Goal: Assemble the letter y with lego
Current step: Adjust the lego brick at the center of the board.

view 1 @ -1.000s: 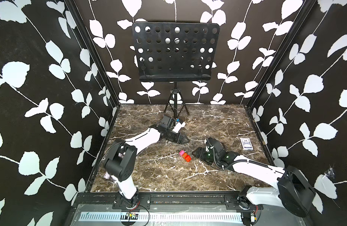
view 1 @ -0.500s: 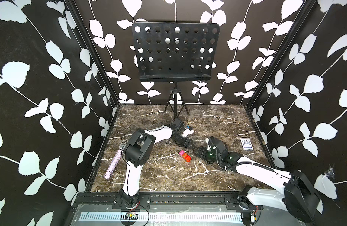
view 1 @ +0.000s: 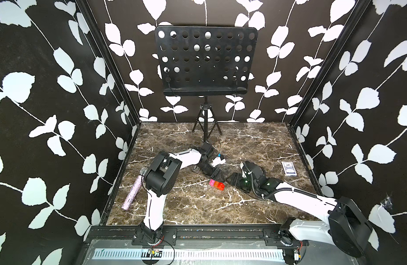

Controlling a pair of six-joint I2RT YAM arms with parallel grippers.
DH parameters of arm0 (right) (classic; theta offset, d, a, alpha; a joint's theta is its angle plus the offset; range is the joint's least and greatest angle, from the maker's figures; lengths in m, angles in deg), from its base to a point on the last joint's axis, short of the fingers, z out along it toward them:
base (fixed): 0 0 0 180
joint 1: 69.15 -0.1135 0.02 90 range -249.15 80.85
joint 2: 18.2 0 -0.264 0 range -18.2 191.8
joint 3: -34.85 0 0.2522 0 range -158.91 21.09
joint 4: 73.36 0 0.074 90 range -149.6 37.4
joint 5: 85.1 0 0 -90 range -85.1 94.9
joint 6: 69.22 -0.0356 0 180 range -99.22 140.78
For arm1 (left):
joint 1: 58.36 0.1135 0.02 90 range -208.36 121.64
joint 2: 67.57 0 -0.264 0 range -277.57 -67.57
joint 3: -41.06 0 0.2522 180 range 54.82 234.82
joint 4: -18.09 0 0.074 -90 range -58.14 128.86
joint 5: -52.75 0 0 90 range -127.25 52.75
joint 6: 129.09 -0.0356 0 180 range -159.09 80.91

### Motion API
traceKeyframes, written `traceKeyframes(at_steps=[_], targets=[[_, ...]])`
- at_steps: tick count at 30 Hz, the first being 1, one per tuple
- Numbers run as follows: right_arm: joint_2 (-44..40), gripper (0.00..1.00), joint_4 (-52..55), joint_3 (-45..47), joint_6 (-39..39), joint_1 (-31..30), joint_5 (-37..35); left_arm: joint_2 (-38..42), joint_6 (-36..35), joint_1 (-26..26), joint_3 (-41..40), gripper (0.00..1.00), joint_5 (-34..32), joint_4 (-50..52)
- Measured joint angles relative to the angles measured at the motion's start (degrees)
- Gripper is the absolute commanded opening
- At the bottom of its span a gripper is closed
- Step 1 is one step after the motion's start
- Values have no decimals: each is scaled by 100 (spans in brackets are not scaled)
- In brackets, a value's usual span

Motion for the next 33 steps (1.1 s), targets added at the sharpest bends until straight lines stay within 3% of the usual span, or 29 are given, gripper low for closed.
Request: traceKeyframes(at_steps=[8,16,21,25,33], targets=[[306,64,-70,-168,98,2,162,522,87,111,-483,71,-90,-9],[933,64,-415,-481,378,44,586,1683,800,586,-1235,70,-479,-232],[1250,63,-654,-505,470,120,769,2328,1456,621,-2201,67,-654,-651],[1419,63,-739,-505,507,149,885,2334,1788,610,-2605,67,-846,-793],[1462,64,-828,-505,518,157,935,2074,2304,610,-2621,71,-776,-1403]])
